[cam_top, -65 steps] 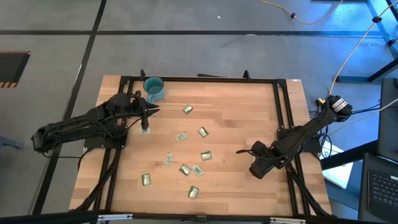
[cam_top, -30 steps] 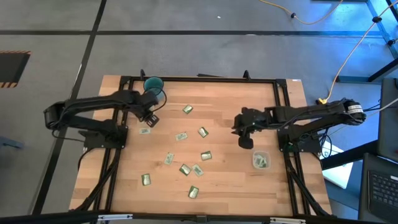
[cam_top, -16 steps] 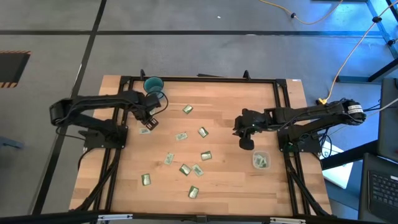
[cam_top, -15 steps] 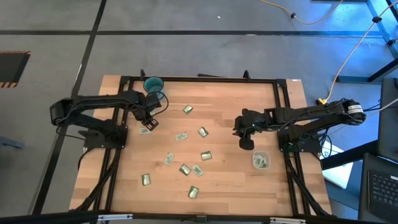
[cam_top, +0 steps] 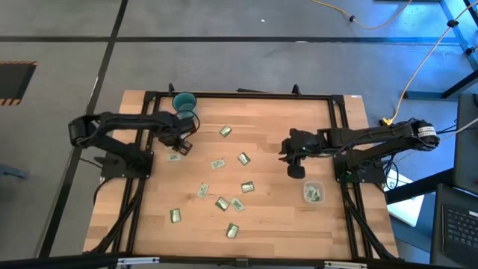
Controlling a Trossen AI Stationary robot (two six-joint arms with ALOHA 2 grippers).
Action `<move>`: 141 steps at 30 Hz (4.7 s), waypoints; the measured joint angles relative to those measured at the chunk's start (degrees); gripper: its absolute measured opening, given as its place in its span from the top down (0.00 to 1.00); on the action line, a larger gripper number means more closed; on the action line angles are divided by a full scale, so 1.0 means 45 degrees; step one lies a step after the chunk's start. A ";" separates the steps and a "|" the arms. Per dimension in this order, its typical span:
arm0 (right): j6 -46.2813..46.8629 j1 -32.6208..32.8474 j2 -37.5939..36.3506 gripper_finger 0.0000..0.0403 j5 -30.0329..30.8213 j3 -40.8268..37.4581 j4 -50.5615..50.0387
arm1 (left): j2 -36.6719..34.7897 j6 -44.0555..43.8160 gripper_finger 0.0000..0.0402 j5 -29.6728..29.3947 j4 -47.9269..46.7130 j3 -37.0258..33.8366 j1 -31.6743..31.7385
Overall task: Pick and place items into bin
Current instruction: Put the white stevia packet into the transparent bin
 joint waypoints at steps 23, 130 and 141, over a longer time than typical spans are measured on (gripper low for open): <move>-0.0246 -0.0324 0.0000 0.74 -0.0001 0.0000 -0.0017 | 0.1253 0.0916 0.87 0.0743 0.1434 -0.0782 0.1366; -0.9892 0.0843 0.4310 0.99 0.0868 0.1496 0.7882 | 0.3793 0.2510 0.81 1.4618 1.8868 0.1603 -0.1518; -0.1352 0.1763 0.1439 1.00 0.0991 0.1980 0.2442 | 0.3789 0.7873 0.79 1.5215 1.7214 0.1603 -0.0395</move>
